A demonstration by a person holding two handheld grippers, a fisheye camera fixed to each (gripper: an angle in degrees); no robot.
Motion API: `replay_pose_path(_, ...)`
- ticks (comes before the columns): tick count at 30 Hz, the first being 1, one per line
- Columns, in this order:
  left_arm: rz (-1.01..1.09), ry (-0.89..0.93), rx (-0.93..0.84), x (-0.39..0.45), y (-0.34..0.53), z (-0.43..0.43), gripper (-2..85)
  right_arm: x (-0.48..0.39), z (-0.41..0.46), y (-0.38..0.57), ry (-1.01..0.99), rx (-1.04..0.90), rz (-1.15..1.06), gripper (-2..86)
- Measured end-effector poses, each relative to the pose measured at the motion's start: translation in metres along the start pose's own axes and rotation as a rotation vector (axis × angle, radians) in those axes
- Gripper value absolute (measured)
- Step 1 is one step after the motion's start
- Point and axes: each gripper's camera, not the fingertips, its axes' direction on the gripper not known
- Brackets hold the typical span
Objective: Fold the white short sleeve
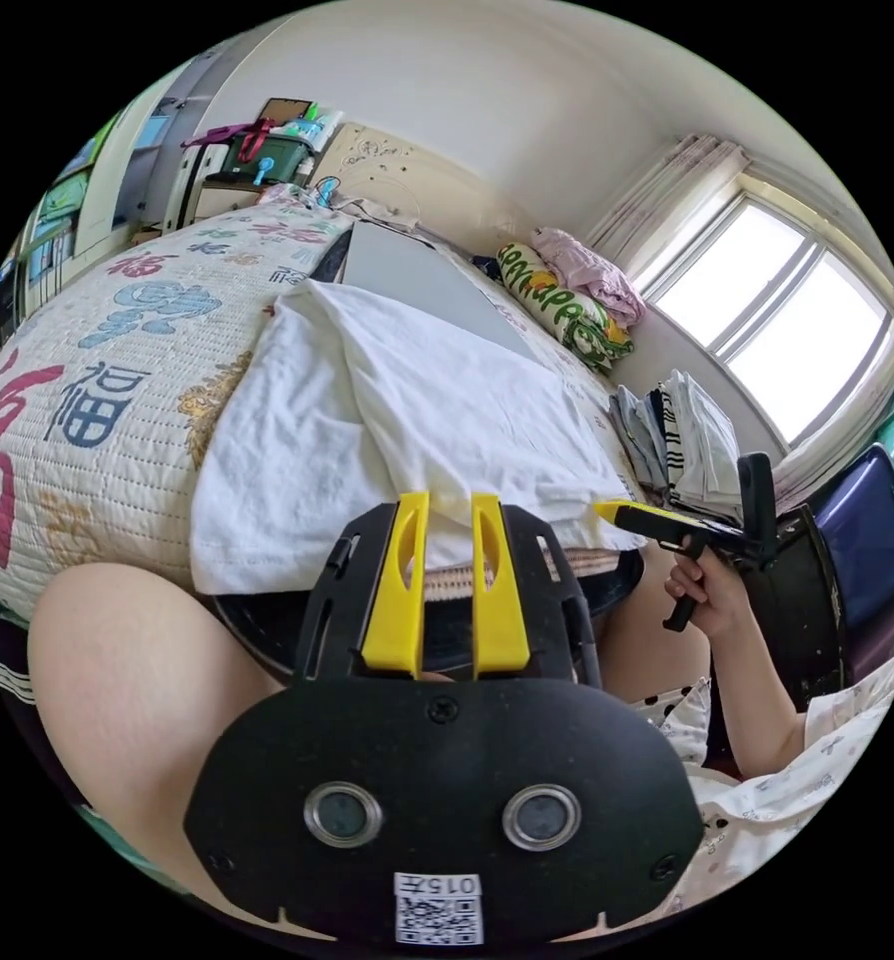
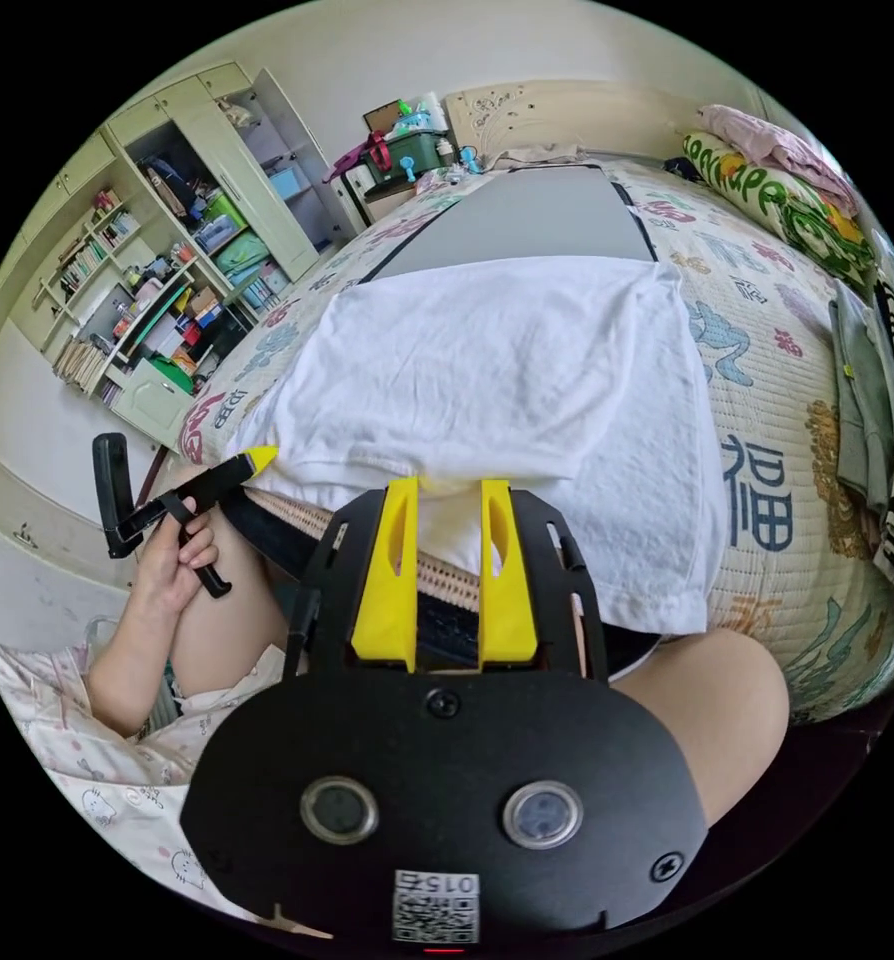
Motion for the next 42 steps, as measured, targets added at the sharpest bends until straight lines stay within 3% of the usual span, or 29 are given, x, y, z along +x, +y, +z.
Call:
replay_pose_path(6,0.028,0.029,0.057,0.013,-0.001,-0.021,1.0,0.02,0.014,0.022,-0.077,0.107,0.041,4.1)
replay_pose_path(12,0.016,0.052,0.081,0.002,0.004,-0.045,-0.2,0.053,0.052,0.057,-0.109,0.092,0.105,1.1)
replay_pose_path(23,0.117,-0.05,-0.045,0.006,0.011,-0.024,-0.8,0.049,0.184,0.097,0.122,-0.013,0.072,0.4)
replay_pose_path(34,0.135,-0.081,-0.076,0.003,0.012,-0.018,-0.8,0.001,0.281,0.133,0.4,-0.043,-0.101,0.5)
replay_pose_path(42,0.141,-0.062,-0.051,-0.009,0.016,-0.02,-0.8,-0.002,0.298,0.153,0.313,0.011,-0.042,0.5)
